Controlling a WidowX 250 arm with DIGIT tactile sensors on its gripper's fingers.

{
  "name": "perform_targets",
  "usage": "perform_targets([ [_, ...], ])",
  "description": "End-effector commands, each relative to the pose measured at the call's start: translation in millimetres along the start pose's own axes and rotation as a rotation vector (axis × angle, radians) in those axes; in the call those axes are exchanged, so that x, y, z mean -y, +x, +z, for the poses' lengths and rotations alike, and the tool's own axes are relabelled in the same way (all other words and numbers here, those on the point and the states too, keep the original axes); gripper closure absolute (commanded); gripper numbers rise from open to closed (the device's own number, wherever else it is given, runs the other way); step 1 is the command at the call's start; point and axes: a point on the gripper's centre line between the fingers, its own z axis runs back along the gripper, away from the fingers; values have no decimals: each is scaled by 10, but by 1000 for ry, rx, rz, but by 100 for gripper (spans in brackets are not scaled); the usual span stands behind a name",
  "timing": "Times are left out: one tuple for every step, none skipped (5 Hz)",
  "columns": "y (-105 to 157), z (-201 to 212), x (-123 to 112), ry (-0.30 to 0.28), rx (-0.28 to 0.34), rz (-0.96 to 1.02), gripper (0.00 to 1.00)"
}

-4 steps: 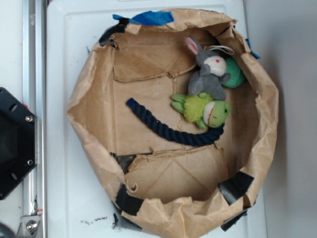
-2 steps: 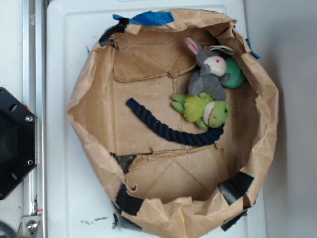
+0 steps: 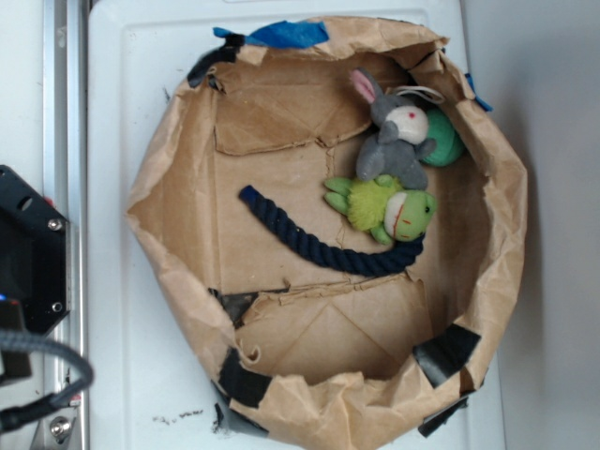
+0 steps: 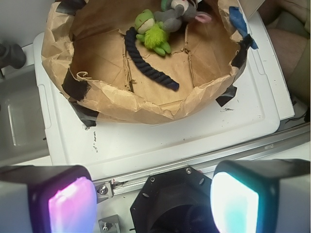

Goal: Grab the blue rope.

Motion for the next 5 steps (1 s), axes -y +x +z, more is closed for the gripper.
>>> perform_targets([
  [26,32,-15,1,13,13,0],
  [380,-65,38,-8,-5,-143,0],
  [675,-154,95,0,0,-266,0],
  [934,-293,117,-24,-29,-382,0],
  [1129,-536,61,-65,-68,-452,0],
])
